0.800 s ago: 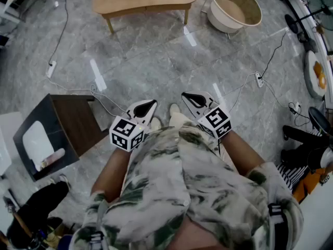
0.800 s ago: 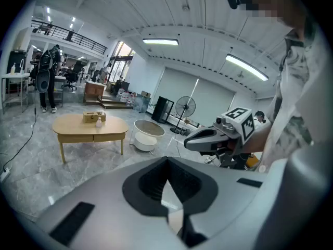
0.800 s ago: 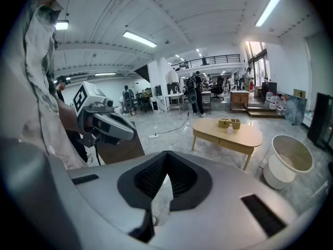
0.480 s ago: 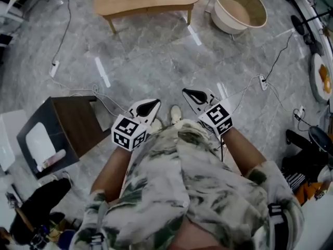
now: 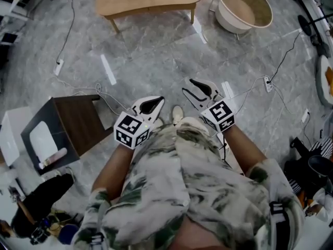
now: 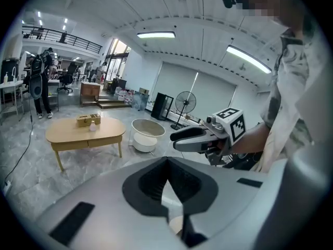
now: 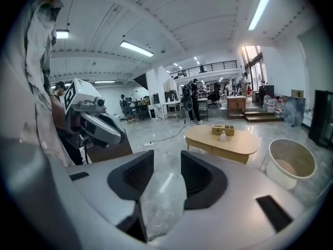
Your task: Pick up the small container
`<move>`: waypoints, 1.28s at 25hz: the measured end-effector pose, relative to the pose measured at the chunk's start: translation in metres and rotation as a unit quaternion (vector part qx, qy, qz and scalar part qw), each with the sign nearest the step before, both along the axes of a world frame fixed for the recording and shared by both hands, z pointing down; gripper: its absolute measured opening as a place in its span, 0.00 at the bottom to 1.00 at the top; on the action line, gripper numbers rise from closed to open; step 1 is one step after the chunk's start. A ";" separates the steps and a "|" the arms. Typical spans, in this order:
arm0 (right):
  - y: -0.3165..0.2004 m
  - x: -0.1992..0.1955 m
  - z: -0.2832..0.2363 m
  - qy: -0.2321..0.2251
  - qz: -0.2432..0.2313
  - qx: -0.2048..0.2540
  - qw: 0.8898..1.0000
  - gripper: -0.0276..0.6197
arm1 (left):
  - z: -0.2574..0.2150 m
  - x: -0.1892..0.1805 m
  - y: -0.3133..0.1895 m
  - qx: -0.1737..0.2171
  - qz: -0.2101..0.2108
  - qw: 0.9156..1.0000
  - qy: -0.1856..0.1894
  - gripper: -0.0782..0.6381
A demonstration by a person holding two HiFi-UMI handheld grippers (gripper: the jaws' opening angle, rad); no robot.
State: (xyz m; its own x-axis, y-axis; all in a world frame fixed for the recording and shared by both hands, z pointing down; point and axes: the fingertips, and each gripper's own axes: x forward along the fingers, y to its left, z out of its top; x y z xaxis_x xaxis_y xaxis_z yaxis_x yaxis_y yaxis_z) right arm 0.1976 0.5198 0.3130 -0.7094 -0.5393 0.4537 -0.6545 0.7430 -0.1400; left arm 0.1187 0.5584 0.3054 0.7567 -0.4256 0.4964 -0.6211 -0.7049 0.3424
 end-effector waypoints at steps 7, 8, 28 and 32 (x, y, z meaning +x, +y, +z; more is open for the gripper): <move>-0.025 0.017 0.000 0.001 0.024 0.032 0.999 0.40 | 0.002 0.000 -0.007 0.007 -0.021 1.000 -0.001 0.14; -0.028 0.019 0.001 0.002 0.027 0.032 0.999 0.40 | 0.002 -0.001 -0.008 0.008 -0.023 1.000 0.000 0.14; -0.158 -0.034 0.006 0.036 0.051 0.014 0.998 0.36 | 0.003 -0.044 -0.155 0.009 0.020 0.999 0.048 0.14; -0.201 -0.067 0.008 0.045 0.051 0.014 0.998 0.35 | 0.001 -0.073 -0.195 0.011 0.032 0.998 0.052 0.14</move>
